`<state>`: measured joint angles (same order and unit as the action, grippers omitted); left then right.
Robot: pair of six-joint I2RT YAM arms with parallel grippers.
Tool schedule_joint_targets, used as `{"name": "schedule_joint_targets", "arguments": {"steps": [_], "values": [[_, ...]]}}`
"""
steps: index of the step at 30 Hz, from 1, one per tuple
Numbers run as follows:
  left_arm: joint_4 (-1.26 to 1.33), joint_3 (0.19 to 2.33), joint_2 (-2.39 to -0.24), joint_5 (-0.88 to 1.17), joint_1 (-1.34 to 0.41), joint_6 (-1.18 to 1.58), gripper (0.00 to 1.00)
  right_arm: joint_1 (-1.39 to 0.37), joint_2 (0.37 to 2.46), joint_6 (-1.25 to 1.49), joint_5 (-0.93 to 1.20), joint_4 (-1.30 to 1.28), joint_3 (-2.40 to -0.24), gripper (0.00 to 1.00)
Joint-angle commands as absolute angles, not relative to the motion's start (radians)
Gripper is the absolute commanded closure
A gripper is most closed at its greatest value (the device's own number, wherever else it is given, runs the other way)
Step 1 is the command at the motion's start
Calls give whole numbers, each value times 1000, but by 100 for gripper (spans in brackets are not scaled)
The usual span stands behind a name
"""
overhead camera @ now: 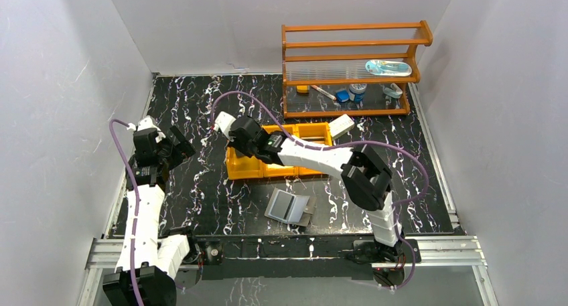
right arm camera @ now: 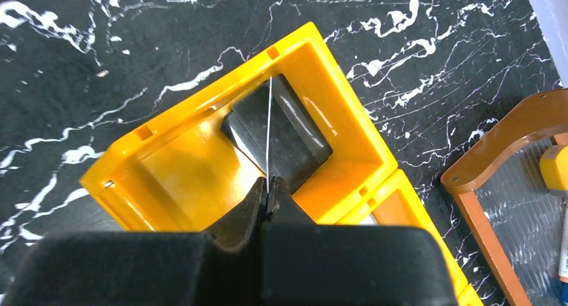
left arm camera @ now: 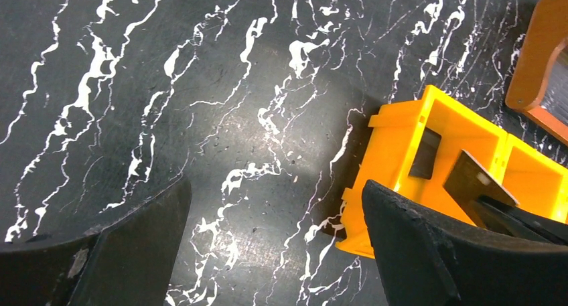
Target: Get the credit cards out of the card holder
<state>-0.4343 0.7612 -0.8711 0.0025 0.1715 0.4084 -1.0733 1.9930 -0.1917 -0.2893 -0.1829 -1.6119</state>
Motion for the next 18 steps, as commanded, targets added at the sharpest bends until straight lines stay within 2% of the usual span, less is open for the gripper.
{"name": "schedule_joint_targets", "arguments": {"steps": [1, 6, 18], "values": [[-402, 741, -860, 81, 185, 406, 2, -1072, 2058, -301, -332, -243, -1706, 100], [-402, 740, -862, 92, 190, 409, 2, -1072, 2146, -364, -396, -303, -1809, 100], [-396, 732, -855, 75, 190, 420, 2, -1071, 2186, -540, -526, -205, -1807, 94]]}}
